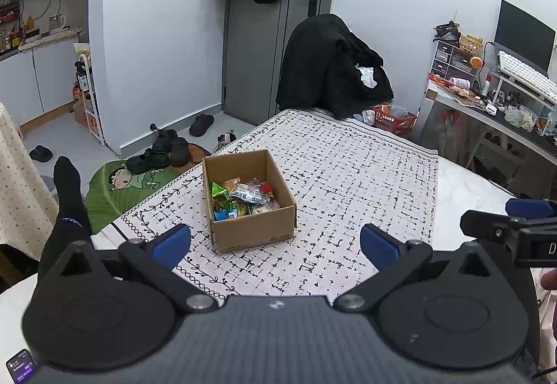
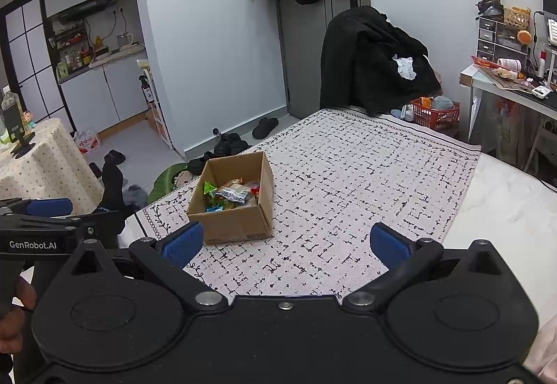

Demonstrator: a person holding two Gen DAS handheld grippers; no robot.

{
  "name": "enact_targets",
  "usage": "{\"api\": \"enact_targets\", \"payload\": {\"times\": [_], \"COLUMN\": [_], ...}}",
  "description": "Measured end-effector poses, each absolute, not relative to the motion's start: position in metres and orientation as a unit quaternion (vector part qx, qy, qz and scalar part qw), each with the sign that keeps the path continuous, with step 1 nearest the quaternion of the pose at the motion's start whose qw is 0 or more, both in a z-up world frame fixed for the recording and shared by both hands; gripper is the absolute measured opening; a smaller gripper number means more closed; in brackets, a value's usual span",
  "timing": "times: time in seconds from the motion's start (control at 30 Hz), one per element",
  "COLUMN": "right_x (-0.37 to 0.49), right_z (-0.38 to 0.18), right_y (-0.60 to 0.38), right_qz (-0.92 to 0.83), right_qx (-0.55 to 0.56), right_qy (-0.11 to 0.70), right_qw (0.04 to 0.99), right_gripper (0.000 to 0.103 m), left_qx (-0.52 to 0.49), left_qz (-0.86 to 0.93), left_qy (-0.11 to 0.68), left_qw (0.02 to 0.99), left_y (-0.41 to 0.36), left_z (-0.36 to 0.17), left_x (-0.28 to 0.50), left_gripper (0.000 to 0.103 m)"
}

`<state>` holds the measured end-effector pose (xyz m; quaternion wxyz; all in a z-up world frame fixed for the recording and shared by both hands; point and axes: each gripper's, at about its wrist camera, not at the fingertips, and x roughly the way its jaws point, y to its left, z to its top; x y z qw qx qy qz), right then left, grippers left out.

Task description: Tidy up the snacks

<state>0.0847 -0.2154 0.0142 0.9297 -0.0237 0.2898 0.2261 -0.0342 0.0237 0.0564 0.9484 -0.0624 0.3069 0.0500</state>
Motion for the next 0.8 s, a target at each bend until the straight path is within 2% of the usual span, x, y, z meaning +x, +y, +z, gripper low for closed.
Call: {"api": "enact_targets", "payload": {"times": [0.8], "right_x": [0.0796], "right_z": [0.0175], "right_y": [-0.2093], "right_qz": [0.229], "right_qx": [-0.041], "right_qy": [0.282], "right_qw": [0.931], "right_gripper": [0.103], "left_qx": [-0.063], "left_qz": [0.054], "left_qy": [0.298], "left_qw": [0.951], "left_y": [0.0239], "left_z": [0.0576], "left_x": [-0.039], "left_gripper": [0.103]}}
